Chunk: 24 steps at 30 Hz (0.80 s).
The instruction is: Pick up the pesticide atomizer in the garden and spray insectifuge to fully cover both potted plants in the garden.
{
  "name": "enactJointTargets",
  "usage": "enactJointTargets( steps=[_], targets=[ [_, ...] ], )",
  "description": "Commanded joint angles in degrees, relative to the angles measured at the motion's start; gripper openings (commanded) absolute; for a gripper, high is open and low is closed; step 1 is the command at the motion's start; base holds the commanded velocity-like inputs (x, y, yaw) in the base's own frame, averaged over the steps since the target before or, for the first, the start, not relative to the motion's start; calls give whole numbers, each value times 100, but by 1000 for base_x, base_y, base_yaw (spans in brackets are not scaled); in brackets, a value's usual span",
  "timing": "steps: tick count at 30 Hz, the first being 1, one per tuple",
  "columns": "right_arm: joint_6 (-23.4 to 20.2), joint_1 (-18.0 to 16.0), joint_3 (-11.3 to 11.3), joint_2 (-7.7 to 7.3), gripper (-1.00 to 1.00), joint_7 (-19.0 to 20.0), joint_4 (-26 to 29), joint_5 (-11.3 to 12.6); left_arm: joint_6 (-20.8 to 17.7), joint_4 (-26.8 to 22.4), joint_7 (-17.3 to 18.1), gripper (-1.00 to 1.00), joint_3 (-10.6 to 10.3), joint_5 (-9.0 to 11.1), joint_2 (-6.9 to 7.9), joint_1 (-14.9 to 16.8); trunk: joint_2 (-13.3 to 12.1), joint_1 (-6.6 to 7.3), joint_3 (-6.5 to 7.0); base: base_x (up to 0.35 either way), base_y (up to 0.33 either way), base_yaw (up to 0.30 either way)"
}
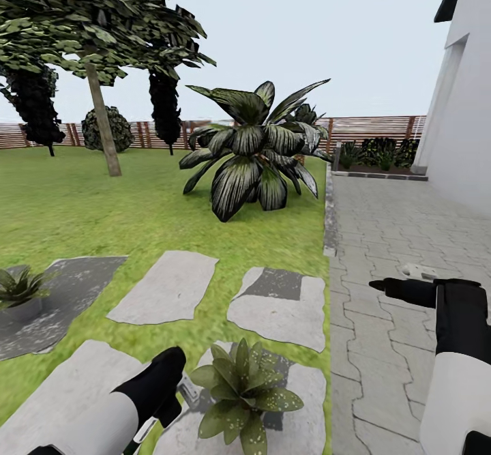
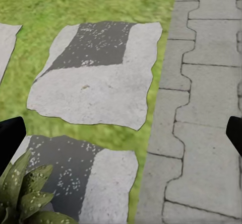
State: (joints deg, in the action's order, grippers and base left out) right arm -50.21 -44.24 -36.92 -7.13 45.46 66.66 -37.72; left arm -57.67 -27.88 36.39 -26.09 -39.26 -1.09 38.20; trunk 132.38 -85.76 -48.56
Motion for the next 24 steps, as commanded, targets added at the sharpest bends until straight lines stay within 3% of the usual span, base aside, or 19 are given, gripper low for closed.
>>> enactJointTargets(
  steps=[1,12,16,20,24],
  targets=[
    [-8,-6,-9,1,100,59,5,-54,-8,-7,60,-100,-19,-64,3,3,3,1,-6,0,0,0],
    [-8,-6,-9,7,100,58,5,-55,-8,-6,70,-100,-19,-64,4,-6,3,1,-6,0,5,0],
    [-12,-6,-9,3,100,58,5,-57,-8,1,76,-100,-24,-64,9,-33,3,1,-6,0,198,0],
    [-9,-6,-9,3,100,58,5,-56,-8,2,79,-100,-210,-64,9,-180,3,1,-6,0,69,0],
    [-10,-6,-9,4,100,59,5,-54,-8,-1,71,-100,-245,-64,5,-190,3,1,-6,0,5,0]
  ],
)
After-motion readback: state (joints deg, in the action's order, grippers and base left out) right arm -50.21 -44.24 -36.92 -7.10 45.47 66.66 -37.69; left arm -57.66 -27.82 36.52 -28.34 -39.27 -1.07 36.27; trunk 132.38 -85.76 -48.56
